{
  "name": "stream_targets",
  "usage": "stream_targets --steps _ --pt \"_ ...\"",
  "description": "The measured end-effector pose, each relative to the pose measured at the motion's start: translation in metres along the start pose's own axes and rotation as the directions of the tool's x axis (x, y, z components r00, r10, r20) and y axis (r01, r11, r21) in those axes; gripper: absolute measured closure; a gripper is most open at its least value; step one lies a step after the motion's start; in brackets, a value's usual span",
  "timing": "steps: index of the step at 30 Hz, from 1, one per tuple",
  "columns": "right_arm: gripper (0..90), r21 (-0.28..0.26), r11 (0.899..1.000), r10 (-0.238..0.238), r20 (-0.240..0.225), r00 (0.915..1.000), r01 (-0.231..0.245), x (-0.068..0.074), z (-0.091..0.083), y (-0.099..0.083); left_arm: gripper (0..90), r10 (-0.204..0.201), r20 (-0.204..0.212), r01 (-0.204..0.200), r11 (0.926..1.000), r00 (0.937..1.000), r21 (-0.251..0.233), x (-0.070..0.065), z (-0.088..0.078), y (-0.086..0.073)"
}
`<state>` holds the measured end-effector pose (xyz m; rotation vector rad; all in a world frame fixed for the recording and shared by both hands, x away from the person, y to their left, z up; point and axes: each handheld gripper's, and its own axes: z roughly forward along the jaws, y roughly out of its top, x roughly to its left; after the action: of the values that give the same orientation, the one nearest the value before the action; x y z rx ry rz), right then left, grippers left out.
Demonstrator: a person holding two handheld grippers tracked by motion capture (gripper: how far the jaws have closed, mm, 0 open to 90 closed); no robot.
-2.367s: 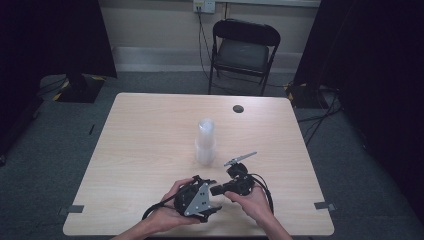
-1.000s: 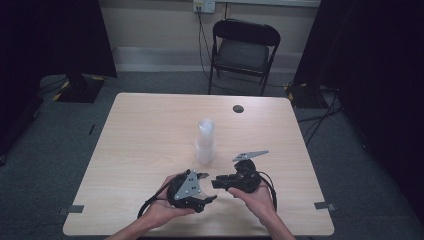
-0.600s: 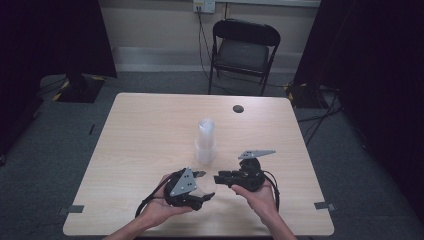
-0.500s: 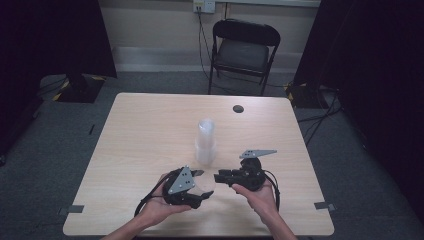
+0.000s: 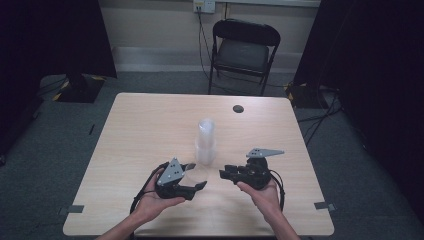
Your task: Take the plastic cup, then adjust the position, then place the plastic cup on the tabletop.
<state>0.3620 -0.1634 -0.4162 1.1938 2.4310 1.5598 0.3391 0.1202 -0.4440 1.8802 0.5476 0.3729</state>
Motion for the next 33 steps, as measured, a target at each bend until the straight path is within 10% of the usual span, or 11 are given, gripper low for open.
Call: stream_targets --steps 20,33 --pt "62.4 -0.018 1.0 0.015 0.067 0.9976 -0.014 -0.014 -0.015 -0.009 29.5 -0.148 -0.068 0.143 0.9863 0.9866 -0.083 0.025 -0.014 0.001" --pt "60.0 -0.007 1.0 0.028 0.083 0.9962 -0.028 -0.019 -0.013 -0.015 29.4 -0.23 -0.144 0.214 0.9696 0.9623 -0.119 0.049 -0.024 0.0"
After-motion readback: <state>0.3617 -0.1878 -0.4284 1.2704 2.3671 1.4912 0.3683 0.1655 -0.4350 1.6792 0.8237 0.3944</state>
